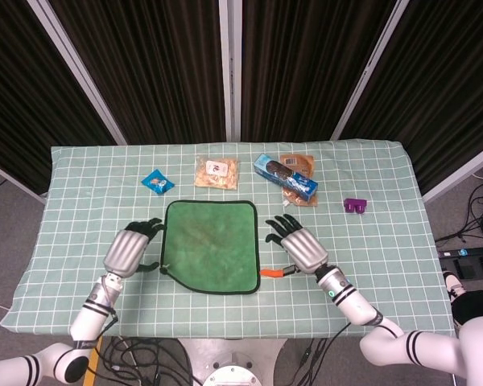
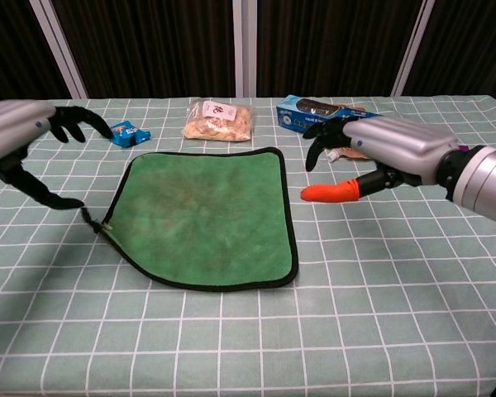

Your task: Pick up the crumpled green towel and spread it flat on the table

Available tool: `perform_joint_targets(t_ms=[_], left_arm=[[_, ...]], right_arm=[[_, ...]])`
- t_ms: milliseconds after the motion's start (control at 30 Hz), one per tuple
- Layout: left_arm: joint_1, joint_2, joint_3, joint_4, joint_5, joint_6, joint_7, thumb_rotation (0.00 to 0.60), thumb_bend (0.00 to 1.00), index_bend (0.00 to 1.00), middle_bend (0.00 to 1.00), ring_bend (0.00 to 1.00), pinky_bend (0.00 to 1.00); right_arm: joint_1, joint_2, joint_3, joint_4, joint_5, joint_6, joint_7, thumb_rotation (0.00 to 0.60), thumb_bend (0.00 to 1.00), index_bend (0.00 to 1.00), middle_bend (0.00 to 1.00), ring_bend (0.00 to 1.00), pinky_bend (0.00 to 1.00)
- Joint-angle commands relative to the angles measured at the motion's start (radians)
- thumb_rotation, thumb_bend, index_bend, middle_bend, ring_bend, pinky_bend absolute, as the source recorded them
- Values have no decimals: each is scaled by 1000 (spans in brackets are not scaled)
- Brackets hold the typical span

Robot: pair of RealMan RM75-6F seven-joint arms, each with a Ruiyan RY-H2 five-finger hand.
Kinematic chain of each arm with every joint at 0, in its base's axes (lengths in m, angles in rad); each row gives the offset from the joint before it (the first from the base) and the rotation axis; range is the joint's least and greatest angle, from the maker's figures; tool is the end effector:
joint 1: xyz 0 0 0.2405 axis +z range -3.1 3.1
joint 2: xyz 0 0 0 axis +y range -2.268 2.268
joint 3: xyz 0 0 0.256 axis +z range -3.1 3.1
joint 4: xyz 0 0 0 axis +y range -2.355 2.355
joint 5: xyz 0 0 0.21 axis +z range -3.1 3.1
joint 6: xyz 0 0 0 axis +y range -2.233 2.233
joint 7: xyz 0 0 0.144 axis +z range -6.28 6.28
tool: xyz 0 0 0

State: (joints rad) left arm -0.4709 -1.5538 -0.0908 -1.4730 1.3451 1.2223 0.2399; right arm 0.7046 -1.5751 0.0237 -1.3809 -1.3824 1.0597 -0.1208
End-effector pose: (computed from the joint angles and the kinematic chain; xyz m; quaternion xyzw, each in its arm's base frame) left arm -0.2111 0.2808 0.0039 -0.6841 -0.3839 -0.4117 0.4638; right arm -0.1680 -0.3132 -0.0289 0.7739 -0.3409 0.3967 0.3571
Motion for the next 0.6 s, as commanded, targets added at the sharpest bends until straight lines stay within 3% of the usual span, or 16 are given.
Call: perform_joint_targets(t_ms=[33,100,267,467,600], left_arm=[[29,35,-46,21,-46,44,-36,600,0,307,300,292,295],[47,57,-71,47,-81,55,-72,600,0,308,300,292,293],[94,107,-90,130,-126,60,-176,600,0,311,300,292,293],[168,144,-62,212,-114,108,-253,600,0,315,300,286,289],[219,173,-31,210,-92,143,-275,600,0,315,300,263,282]], right_arm=[[-58,54,38,-48,45,86,-65,498,60,338,155,88,132],[-88,91,51,-74,73,118,-88,568,89,350,175,123,182],[-158,190,66,-126,109,176,-70,566,91,349,175,117,190],[-250,297,57,-149,119,237,-8,564,90,312,152,82,168],[-315,353,32,-160,105,277,31,552,91,257,126,54,137]])
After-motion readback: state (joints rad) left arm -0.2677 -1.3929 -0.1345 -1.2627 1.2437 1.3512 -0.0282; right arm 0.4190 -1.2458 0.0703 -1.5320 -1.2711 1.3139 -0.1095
